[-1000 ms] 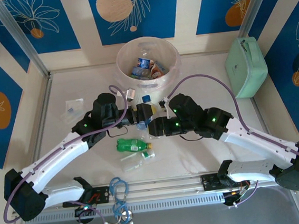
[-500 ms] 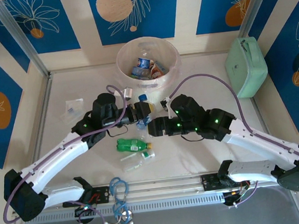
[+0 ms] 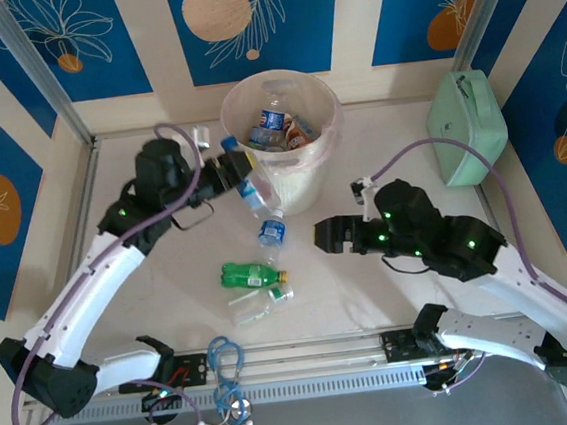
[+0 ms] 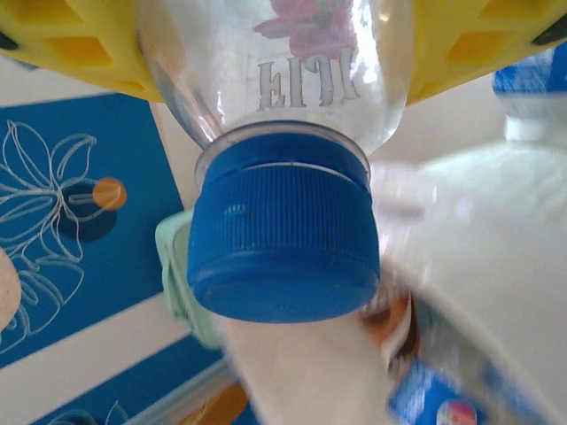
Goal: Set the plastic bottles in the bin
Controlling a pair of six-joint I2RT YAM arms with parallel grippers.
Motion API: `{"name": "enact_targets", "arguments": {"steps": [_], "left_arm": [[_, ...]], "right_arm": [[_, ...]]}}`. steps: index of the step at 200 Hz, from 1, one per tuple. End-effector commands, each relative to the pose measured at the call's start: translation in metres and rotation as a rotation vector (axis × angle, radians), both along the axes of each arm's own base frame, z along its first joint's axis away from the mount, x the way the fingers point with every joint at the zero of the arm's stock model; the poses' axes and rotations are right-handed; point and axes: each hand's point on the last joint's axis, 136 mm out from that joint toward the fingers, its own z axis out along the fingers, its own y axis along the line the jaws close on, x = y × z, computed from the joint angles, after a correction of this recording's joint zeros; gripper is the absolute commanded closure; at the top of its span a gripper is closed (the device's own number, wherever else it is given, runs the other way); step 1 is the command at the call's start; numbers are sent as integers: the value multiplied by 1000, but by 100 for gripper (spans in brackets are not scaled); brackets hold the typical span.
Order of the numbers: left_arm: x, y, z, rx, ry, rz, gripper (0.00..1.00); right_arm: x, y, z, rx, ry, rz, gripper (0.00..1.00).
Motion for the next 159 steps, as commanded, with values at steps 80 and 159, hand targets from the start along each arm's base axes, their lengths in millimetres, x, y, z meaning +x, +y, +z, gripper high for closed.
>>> {"name": "enact_targets", "arguments": {"steps": [80, 159], "left_arm": [[149, -23, 66, 204, -149, 57, 43], [171, -26, -1, 293, 8, 32, 33]], "right_arm": [[-10, -15, -3, 23, 27, -33, 15], [-17, -31, -2, 17, 24, -65, 16]]}}
